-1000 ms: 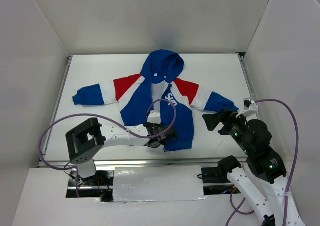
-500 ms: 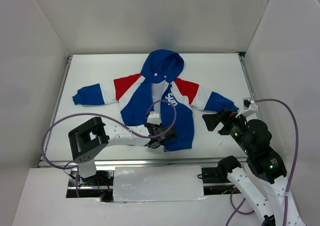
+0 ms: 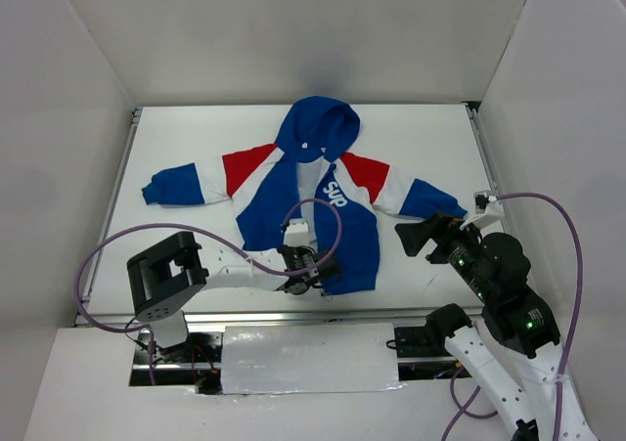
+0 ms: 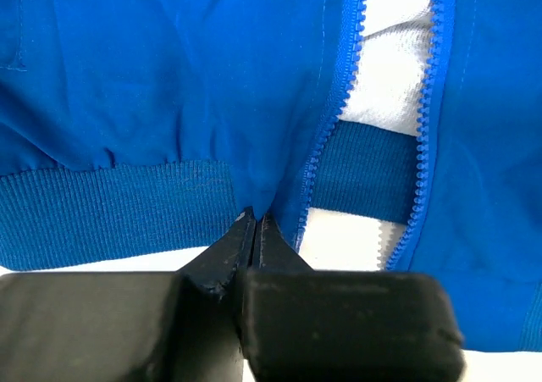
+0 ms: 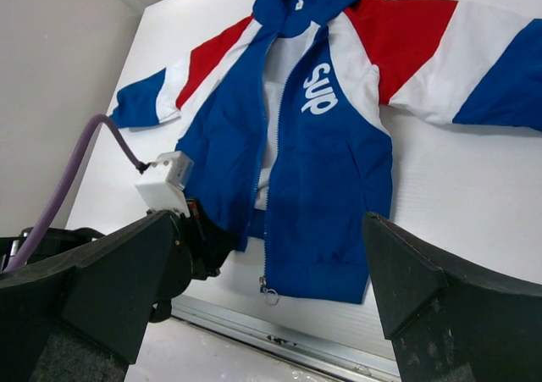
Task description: Zip up the jacket
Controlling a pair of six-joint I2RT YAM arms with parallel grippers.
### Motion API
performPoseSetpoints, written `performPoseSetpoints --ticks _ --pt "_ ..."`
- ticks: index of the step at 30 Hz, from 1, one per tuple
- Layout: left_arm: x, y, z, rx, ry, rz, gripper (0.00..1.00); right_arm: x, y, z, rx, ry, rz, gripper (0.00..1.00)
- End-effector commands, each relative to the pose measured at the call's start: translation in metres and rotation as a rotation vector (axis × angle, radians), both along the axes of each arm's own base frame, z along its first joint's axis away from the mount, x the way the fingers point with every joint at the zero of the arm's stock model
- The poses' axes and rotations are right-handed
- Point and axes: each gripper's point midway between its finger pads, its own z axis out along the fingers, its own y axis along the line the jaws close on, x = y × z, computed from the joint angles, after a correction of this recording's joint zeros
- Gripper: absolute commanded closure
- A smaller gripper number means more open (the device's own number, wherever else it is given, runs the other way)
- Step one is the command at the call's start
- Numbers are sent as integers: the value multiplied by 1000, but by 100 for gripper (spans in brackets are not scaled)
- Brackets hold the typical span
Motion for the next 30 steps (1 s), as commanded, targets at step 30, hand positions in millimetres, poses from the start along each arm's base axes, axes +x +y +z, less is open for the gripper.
performPoseSetpoints --ticks 30 --pt "-40 -43 134 -911 -260 -310 100 4 121 -103 357 206 525 8"
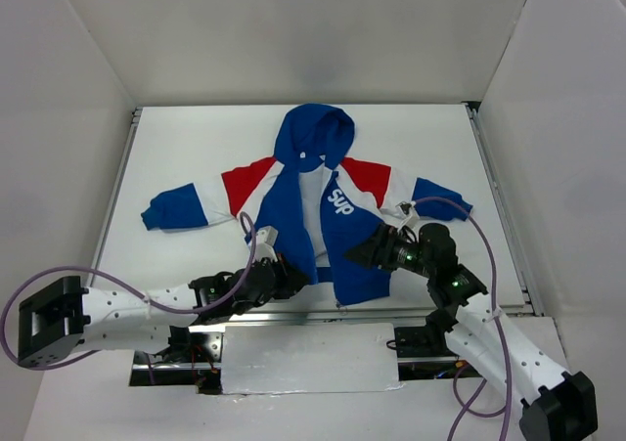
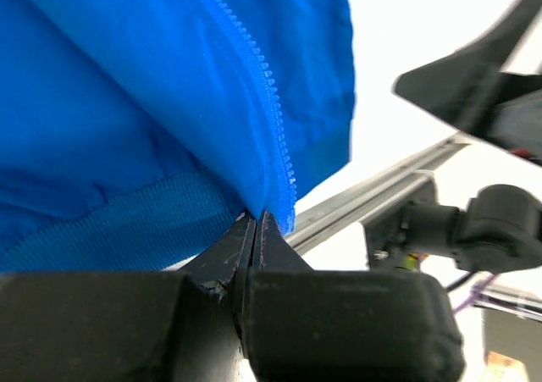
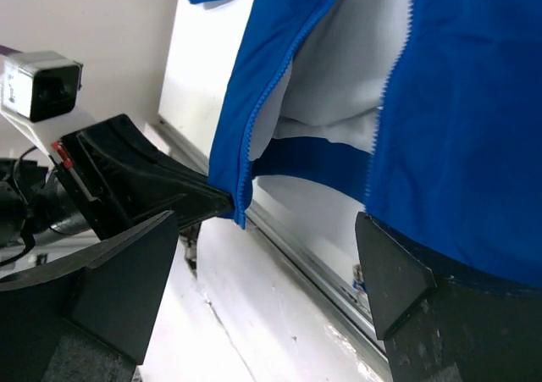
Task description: Zip up the jacket
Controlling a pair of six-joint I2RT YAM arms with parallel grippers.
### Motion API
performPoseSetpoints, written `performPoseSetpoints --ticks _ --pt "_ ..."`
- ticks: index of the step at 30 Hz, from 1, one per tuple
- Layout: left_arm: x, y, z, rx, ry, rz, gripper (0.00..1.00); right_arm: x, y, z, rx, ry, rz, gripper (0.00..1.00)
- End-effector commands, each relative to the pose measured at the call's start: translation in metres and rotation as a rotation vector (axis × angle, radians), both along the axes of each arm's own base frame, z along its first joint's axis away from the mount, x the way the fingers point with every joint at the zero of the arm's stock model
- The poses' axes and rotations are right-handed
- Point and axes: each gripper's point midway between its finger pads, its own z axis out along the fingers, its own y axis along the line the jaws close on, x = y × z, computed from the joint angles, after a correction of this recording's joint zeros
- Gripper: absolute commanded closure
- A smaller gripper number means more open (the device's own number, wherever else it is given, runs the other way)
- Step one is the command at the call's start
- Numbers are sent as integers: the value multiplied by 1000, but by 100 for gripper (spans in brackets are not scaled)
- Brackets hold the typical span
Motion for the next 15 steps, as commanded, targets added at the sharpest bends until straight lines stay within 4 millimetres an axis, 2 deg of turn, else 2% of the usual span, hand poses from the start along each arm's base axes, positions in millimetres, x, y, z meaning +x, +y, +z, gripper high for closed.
performPoseSetpoints --ticks 1,4,5,7,8,10,12,15 --pt "4 -19 46 -173 -93 -33 100 1 19 26 127 -87 56 8" --pt "7 -13 45 -182 -92 -5 100 1 25 22 186 -59 53 10" --pt "6 -13 48 -192 -106 -12 100 -1 30 28 215 -79 72 12" --pt "4 -9 48 -210 -127 -20 100 -3 37 23 184 -72 85 14" --pt "5 -10 55 -252 -139 -16 100 -1 39 16 151 -57 48 14" --pt "2 -12 60 -280 -147 -35 100 0 42 16 158 -48 34 15" --pt "-1 -16 70 -296 -183 -78 100 -7 52 28 191 -81 93 16" --pt "0 -16 65 -289 -174 -70 100 -11 59 24 191 -51 94 18"
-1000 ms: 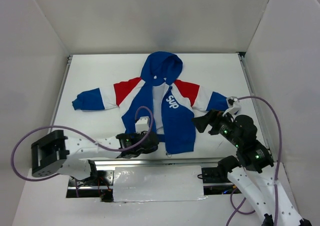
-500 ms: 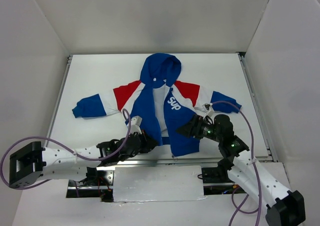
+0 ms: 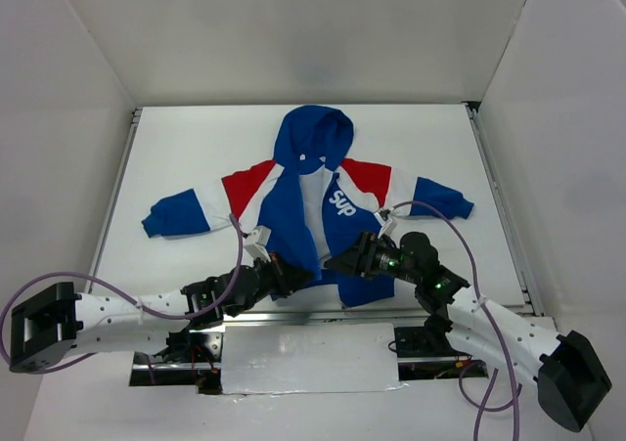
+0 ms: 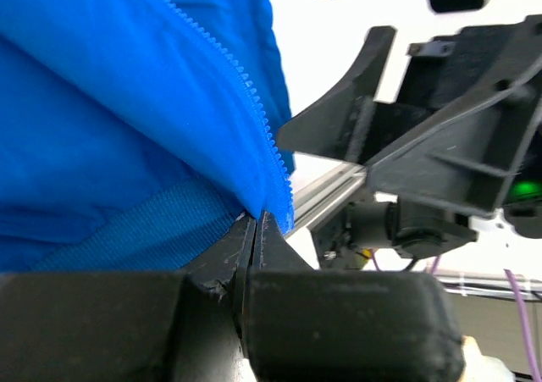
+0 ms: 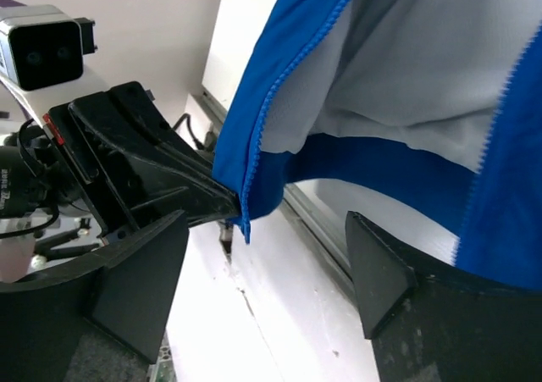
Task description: Zip up the jacket
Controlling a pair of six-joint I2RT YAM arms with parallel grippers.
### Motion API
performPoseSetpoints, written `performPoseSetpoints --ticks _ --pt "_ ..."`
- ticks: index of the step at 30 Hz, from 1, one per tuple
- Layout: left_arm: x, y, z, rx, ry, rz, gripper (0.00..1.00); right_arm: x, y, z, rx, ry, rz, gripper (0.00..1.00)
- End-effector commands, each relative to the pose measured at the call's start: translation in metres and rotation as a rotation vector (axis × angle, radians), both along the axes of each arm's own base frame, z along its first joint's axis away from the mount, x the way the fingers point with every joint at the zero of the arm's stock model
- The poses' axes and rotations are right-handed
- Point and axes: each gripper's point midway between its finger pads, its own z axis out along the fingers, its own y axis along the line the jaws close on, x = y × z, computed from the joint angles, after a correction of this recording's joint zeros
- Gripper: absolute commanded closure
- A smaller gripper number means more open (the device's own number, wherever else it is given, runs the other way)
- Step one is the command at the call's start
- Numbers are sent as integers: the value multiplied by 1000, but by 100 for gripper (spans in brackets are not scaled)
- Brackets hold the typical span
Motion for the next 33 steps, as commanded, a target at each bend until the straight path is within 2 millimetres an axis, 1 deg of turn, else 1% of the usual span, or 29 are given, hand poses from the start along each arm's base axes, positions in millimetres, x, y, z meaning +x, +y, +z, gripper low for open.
performPoseSetpoints --ticks 1,3,4,5,6,8,9,10,11,12,14,16,17,18,19,20,22,23,24,25,26,27,28,31,32,33 --pt "-3 -11 30 -122 -54 -44 100 8 12 32 100 -75 -17 20" --pt "-8 -18 44 -165 -104 -94 100 3 19 35 108 -79 34 22" --pt "-10 -20 48 -145 -143 -120 100 4 21 35 81 -104 47 23" --pt "-8 -20 48 -130 -152 -116 100 6 22 31 41 -79 45 24" --pt "-8 -18 45 -117 -135 -105 100 4 24 29 31 -76 49 25" --pt "-9 -16 46 -149 -120 -101 100 -2 27 34 88 -76 64 27" --pt "-12 -15 51 -190 -132 -112 100 -6 29 38 114 -77 86 32" --pt "-14 -15 51 -198 -145 -126 100 -6 30 41 125 -88 92 36" --pt "-14 -16 50 -187 -155 -133 100 -3 34 43 111 -93 102 43" --pt "-12 -17 45 -134 -157 -131 100 -4 35 36 64 -88 120 49" --pt "-7 -17 43 -81 -155 -113 100 -5 39 44 57 -101 143 57" --pt "-8 -18 45 -76 -164 -125 100 -9 39 49 77 -115 139 57" --pt "-10 -18 48 -92 -167 -130 100 -11 37 43 80 -104 131 59" --pt "-11 -15 43 -94 -160 -133 100 -13 35 48 96 -117 127 60" --pt "-11 -15 44 -105 -159 -129 100 -10 33 45 87 -110 108 62" --pt "-11 -13 43 -106 -159 -124 100 -10 33 46 83 -116 109 69" --pt "-10 -14 45 -84 -179 -131 100 -11 35 46 68 -110 124 73" --pt "-10 -13 37 -42 -165 -130 100 -14 37 51 75 -118 149 75" --pt "-8 -13 40 -44 -166 -121 100 -15 38 51 74 -115 159 76" --pt "-9 -12 39 -46 -162 -123 100 -16 38 50 81 -111 162 76" --pt "-10 -13 46 -78 -172 -124 100 -17 37 49 85 -110 158 76" --pt "-12 -11 41 -81 -165 -129 100 -18 37 50 95 -114 155 76" --pt "-11 -10 40 -85 -166 -124 100 -18 35 44 84 -105 147 73" --pt "-11 -8 41 -82 -171 -119 100 -14 33 38 52 -102 128 67" --pt "-10 -8 45 -83 -181 -120 100 -14 33 38 51 -105 128 61" --pt "-11 -8 46 -82 -184 -126 100 -14 33 37 48 -101 131 58"
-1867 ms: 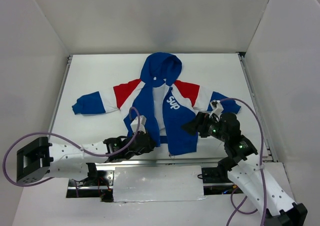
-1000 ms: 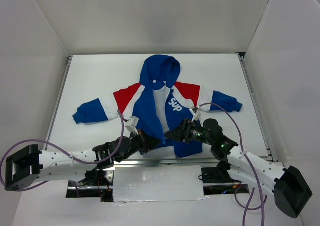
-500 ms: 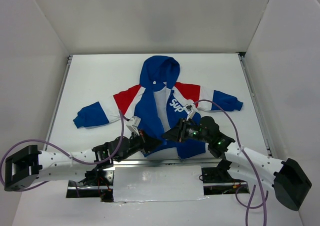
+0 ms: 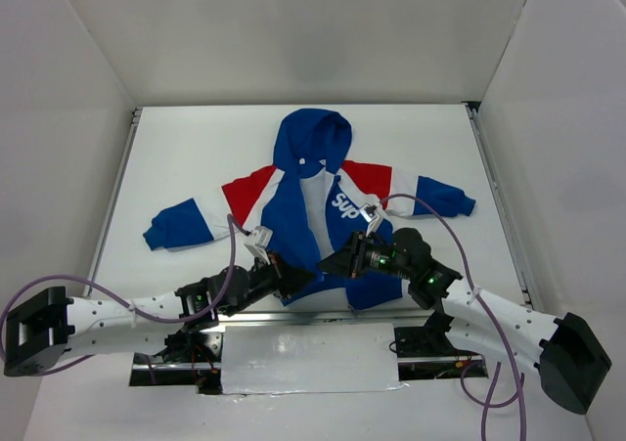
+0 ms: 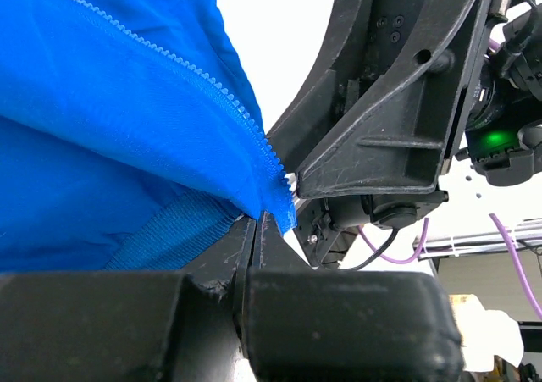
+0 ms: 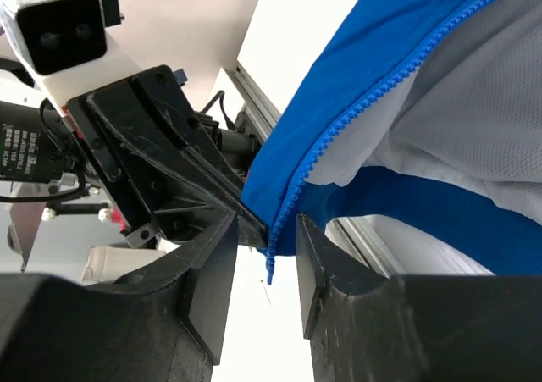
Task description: Zip up the jacket
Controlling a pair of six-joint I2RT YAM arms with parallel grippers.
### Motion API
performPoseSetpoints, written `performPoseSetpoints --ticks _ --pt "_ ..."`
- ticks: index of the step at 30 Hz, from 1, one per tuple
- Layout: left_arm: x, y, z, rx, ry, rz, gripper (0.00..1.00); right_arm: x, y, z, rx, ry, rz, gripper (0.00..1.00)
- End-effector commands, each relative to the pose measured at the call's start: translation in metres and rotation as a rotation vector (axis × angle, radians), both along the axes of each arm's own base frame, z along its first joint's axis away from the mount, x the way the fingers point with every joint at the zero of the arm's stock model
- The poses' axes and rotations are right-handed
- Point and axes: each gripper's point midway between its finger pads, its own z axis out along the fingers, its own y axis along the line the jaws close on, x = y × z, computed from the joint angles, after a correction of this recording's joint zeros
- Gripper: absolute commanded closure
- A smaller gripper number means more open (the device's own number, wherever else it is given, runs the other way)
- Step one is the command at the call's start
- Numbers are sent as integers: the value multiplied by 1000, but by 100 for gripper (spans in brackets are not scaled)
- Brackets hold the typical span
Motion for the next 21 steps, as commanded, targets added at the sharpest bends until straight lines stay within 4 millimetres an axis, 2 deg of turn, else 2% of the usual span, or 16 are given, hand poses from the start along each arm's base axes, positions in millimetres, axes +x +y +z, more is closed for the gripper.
performPoseSetpoints --ticks 1,3,4,6,7,8,11,12,13,14,15,16,21 --pt "1 -3 21 -44 -60 -13 100 1 3 10 12 -43 8 58" --pt "0 -5 23 -52 -67 -23 100 1 6 9 8 -37 23 59" --pt "-1 -6 23 -47 -69 -28 100 0 8 8 7 -39 33 71" --pt "0 -7 20 -20 -67 -30 100 0 11 5 -5 -24 52 86" --pt "0 -7 21 -17 -69 -29 100 0 11 4 -9 -20 52 88" --pt "1 -7 20 -15 -69 -24 100 0 11 3 -11 -17 53 94" --pt "1 -7 20 -19 -69 -24 100 2 10 5 -15 -27 40 100" --pt "0 -7 18 -16 -67 -30 95 3 9 5 -16 -32 34 100" --pt "0 -7 19 -22 -69 -33 85 2 9 6 -12 -35 34 100" --pt "-1 -6 19 -35 -74 -37 80 0 8 7 -3 -40 39 100" --pt "-4 -7 19 -44 -75 -47 69 0 8 9 7 -48 40 100" --pt "-4 -6 19 -54 -79 -49 65 -1 9 9 11 -47 46 100" --pt "-8 -10 19 -71 -84 -77 63 -7 10 17 45 -51 78 100"
